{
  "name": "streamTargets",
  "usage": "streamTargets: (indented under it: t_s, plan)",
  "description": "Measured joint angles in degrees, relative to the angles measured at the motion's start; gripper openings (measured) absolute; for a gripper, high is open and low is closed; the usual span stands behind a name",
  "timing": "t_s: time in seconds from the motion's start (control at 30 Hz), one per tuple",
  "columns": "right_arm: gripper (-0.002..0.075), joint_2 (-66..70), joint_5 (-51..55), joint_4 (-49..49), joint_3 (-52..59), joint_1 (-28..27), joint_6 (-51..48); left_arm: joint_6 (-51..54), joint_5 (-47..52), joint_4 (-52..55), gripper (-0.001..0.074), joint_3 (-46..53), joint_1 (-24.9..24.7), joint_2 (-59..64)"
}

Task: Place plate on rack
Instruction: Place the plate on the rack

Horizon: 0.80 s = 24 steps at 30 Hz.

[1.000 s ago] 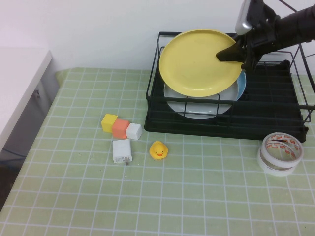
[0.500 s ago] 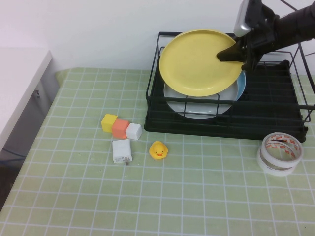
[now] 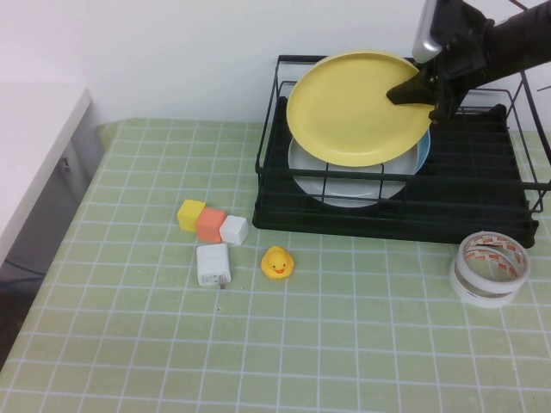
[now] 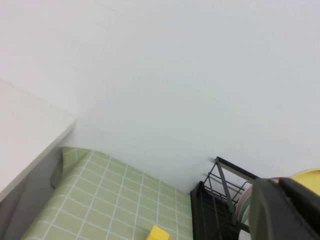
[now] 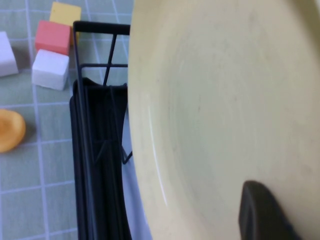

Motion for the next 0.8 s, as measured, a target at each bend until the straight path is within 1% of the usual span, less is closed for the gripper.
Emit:
streamTargets:
  t_s: [0.3, 0.8]
  plan:
    - [0.0132, -0.46, 1.15, -1.29, 0.00, 0.00, 0.10, 0.00, 2.38, 0.00, -0.0001, 0.00, 0.00, 0.00]
    - [0.0134, -0.58, 1.64, -1.87, 0.00, 0.00, 0.55, 0.00, 2.58, 0.00, -0.0001, 0.00, 0.00, 0.00]
